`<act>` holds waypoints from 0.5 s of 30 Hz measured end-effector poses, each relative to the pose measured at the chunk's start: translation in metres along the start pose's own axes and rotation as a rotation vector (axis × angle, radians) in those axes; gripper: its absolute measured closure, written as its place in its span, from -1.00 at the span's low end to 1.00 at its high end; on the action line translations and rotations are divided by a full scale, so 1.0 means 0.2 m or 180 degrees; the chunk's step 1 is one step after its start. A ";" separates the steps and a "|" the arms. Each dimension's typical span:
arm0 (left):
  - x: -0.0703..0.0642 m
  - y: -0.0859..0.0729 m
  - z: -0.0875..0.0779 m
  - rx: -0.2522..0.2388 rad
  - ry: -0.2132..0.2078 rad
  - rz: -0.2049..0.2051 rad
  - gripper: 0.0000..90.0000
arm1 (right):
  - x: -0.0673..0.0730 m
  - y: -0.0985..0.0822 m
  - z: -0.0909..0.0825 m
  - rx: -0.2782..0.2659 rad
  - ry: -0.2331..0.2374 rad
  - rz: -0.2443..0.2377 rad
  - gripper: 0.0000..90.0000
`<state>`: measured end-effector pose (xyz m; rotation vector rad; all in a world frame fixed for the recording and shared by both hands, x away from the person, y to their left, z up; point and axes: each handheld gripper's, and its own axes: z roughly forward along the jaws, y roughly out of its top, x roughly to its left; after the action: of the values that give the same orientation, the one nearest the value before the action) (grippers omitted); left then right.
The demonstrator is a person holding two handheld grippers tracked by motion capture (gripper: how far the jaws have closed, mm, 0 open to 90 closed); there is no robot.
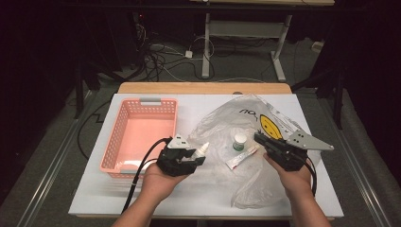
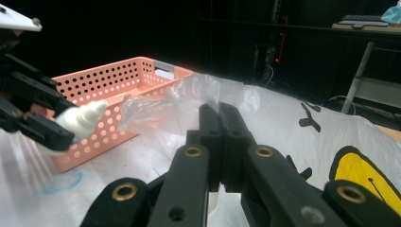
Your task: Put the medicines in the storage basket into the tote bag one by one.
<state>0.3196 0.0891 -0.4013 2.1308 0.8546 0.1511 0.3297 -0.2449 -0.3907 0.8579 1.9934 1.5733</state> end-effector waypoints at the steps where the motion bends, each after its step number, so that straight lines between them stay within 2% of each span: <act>1: -0.01 0.00 0.02 0.0008 -0.0011 0.0017 0.29 | 0.00 0.00 0.00 0.0002 0.0002 -0.0001 1.00; 7: -0.07 0.03 0.14 0.0056 -0.0053 0.0130 0.29 | 0.01 0.00 0.00 -0.0001 0.0010 -0.0003 1.00; 15: -0.11 0.09 0.31 0.0032 -0.0153 0.0154 0.29 | 0.00 0.00 0.00 -0.0001 0.0018 0.0001 1.00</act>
<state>0.3360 0.0269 -0.4243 2.1566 0.7778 0.1202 0.3294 -0.2437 -0.3911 0.8546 1.9970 1.5779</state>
